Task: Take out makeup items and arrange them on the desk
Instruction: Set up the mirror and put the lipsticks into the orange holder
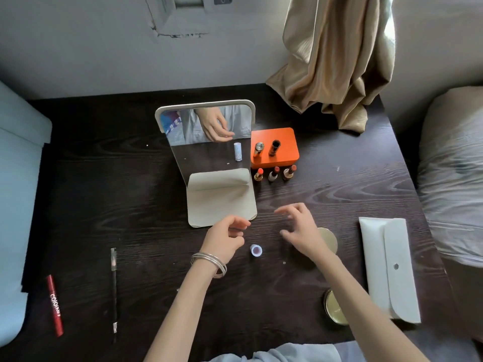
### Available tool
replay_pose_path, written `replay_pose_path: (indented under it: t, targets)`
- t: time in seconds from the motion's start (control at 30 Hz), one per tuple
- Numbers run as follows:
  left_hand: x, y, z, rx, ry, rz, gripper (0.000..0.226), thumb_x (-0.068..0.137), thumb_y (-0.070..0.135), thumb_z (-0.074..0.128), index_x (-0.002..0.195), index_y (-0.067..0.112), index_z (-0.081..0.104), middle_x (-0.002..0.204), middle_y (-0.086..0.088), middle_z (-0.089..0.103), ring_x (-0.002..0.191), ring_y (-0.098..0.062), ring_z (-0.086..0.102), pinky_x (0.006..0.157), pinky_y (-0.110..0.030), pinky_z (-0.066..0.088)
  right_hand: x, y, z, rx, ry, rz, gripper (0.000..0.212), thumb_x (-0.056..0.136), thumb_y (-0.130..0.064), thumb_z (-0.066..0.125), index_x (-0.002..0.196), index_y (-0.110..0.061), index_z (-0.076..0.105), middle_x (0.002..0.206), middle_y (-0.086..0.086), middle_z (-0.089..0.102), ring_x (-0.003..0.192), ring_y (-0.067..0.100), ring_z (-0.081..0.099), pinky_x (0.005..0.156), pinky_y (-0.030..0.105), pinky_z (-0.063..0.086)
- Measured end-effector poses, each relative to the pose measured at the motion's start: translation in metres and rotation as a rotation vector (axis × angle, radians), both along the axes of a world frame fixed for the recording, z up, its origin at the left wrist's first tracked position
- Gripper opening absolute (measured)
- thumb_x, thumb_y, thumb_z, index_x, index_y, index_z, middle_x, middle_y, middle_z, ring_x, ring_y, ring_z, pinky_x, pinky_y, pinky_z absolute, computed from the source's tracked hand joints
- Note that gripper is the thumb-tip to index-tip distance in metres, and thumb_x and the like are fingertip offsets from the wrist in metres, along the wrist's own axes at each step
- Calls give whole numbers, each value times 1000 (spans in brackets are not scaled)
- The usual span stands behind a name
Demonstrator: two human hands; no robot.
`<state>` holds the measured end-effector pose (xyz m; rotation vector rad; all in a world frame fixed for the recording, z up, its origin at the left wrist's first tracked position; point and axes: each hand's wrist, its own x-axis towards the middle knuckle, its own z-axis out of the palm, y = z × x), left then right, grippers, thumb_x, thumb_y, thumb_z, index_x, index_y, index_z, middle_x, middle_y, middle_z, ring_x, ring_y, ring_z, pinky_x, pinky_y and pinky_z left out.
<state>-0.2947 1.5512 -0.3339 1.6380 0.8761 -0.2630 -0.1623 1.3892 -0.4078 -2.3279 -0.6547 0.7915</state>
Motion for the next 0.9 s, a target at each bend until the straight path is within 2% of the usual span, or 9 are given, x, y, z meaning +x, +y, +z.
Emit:
replay_pose_path:
  t: [0.07,0.17,0.27,0.37,0.47,0.57,0.7,0.8,0.9]
  targets:
    - [-5,-3,-1,-9,4,-22,38,77,-11,57,92,23,60,100,2,63,92,-14,61,76,-12,48,-29,-13,0,-2,53,204,60,70,-3,67,122,-32,56,116,-9,37,112,11,37,86,20,37]
    - [-12,-11,-4,-34,53,-123,41,71,-7,66,96,25,59,108,-1,61,92,-12,61,75,-16,49,-58,-14,-3,-27,72,318,65,71,-14,73,129,-35,52,124,-9,30,111,8,31,98,18,27]
    - [-20,-21,-5,-17,101,-161,48,69,-3,70,108,23,58,116,-3,53,89,-12,59,77,-21,48,-74,-5,-7,-6,22,208,46,75,-19,73,118,-29,61,124,-6,39,114,12,39,97,24,37]
    - [-26,-27,-4,64,113,-148,56,71,0,71,120,22,54,122,-3,47,93,-13,58,82,-25,51,-77,7,2,50,-22,58,29,78,-19,71,106,-23,67,106,-11,49,105,12,51,87,34,48]
    - [-27,-28,0,175,89,-122,65,71,2,72,128,23,48,126,0,46,102,-14,57,88,-30,52,-71,16,26,139,-83,14,23,78,-22,73,101,-21,68,93,-14,55,94,11,53,78,27,45]
    - [-18,-26,6,203,-18,-62,46,73,7,74,113,22,58,116,4,59,103,-14,60,89,-32,51,-62,18,58,267,-97,-27,20,76,-25,75,95,-21,69,88,-14,60,87,4,54,72,14,36]
    - [3,-24,19,144,-149,73,22,76,5,73,87,21,62,86,2,67,80,-14,65,79,-30,54,-49,22,86,373,-34,-88,21,75,-19,77,94,-20,68,91,-11,64,89,2,58,73,9,40]
    - [20,-23,26,156,-199,99,24,77,2,70,92,21,63,87,4,67,78,-11,65,78,-30,55,-37,25,93,415,35,-118,20,76,-15,77,91,-24,68,94,-7,69,88,2,62,75,14,46]
    - [34,-19,31,131,-207,126,36,81,6,67,114,18,57,96,8,62,80,-7,62,81,-26,52,-12,29,96,428,-10,-180,19,76,-14,76,93,-19,68,91,-4,69,81,2,63,71,14,49]
